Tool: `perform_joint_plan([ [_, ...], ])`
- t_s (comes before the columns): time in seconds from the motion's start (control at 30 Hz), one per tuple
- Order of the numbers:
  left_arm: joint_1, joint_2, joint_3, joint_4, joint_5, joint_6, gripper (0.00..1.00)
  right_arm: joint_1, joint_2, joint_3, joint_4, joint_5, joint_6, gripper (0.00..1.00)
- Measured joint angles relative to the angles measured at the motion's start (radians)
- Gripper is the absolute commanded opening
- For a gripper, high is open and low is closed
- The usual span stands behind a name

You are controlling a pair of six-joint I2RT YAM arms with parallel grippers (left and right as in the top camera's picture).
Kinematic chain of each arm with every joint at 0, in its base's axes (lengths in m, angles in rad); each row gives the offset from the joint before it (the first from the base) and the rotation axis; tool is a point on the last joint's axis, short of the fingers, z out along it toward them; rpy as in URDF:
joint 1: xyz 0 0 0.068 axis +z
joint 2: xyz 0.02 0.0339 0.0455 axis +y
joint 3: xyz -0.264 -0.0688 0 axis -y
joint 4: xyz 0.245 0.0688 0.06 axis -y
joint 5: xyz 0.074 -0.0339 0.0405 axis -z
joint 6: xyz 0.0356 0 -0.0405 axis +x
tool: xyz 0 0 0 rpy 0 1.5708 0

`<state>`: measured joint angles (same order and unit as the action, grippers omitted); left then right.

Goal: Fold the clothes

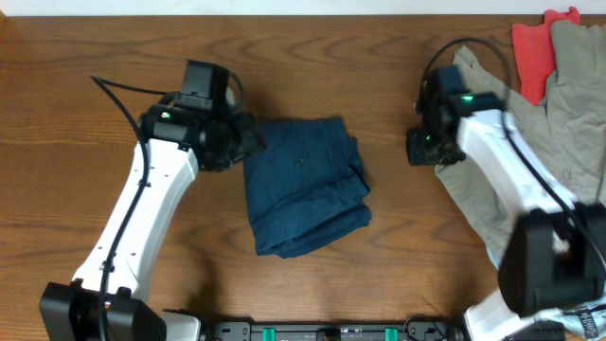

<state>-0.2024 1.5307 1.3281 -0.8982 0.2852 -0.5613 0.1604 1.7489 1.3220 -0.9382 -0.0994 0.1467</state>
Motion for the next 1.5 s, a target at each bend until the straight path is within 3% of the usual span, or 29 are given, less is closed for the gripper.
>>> perform_joint_plan([
  [0.17,0.018,0.069,0.000,0.001,-0.032,0.017,0.78,0.031,-0.082,0.008,0.103,-0.332,-0.105,0.42],
  [0.33,0.018,0.221,0.000,0.017,-0.043,0.020,0.84,0.131,-0.071,0.008,0.110,-0.470,-0.142,0.42],
  [0.63,0.018,0.434,0.000,0.112,-0.006,0.036,0.84,0.320,0.065,-0.063,0.070,-0.477,-0.145,0.42],
  [0.83,0.018,0.476,0.000,0.143,0.072,0.070,0.83,0.383,0.161,-0.175,0.067,-0.380,-0.067,0.43],
  [0.9,0.018,0.476,0.000,0.149,0.083,0.076,0.69,0.385,0.168,-0.188,0.068,-0.358,-0.035,0.43],
  [1.0,0.018,0.476,0.000,0.160,0.097,0.089,0.24,0.384,0.163,-0.188,0.068,-0.330,0.008,0.46],
  [1.07,0.018,0.476,0.000,0.167,0.104,0.107,0.07,0.384,0.161,-0.187,0.064,-0.322,0.026,0.49],
  [1.3,0.072,0.476,0.000,0.178,0.138,0.140,0.06,0.336,0.153,-0.103,-0.063,-0.246,0.044,0.53],
  [1.5,0.305,0.445,0.003,0.188,0.131,0.144,0.06,0.233,0.027,0.051,-0.158,-0.159,0.047,0.63],
])
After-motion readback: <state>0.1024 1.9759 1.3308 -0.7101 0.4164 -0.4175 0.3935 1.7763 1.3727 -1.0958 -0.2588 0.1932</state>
